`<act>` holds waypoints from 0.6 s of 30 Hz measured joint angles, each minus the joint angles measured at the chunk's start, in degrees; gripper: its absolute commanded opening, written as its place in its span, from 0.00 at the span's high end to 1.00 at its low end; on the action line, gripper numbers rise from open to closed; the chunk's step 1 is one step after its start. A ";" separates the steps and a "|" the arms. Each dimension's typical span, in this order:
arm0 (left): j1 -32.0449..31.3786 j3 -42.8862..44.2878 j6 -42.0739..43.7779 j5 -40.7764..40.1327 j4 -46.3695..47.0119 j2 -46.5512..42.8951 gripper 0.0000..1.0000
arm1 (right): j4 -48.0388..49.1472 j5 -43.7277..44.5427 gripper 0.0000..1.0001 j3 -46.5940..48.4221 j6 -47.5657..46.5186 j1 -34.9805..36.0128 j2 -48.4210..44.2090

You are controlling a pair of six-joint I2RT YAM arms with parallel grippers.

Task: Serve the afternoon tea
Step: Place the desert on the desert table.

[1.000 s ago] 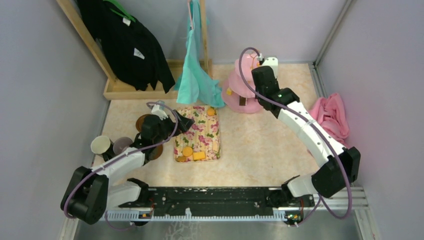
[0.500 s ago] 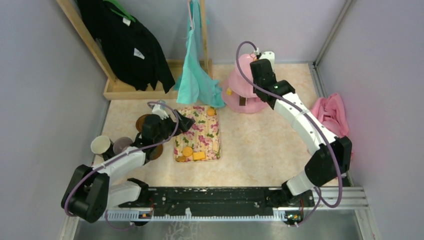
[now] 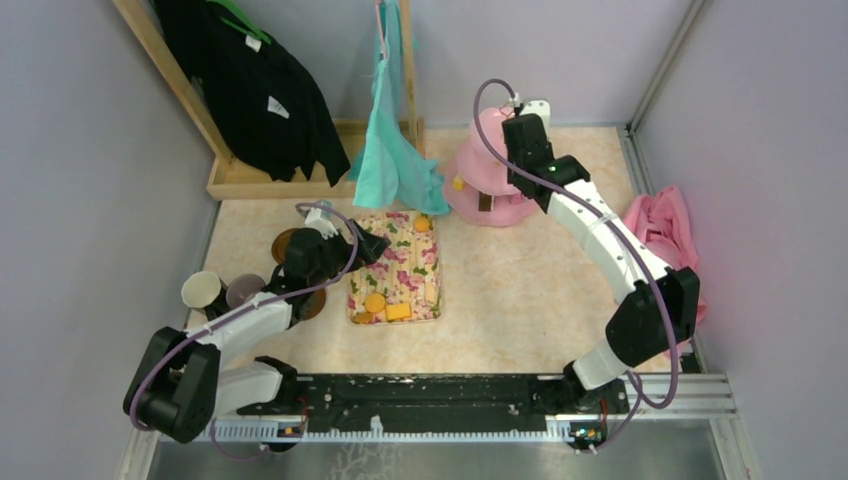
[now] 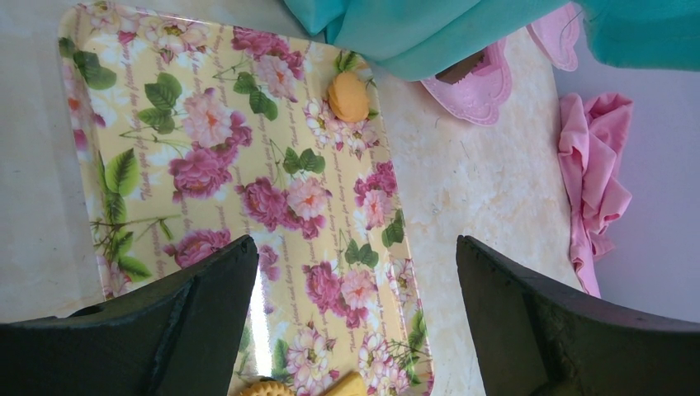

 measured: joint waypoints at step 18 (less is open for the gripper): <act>-0.02 0.00 -0.02 0.00 0.37 0.63 0.06 | 0.07 -2.16 0.66 0.37 0.02 -1.29 0.57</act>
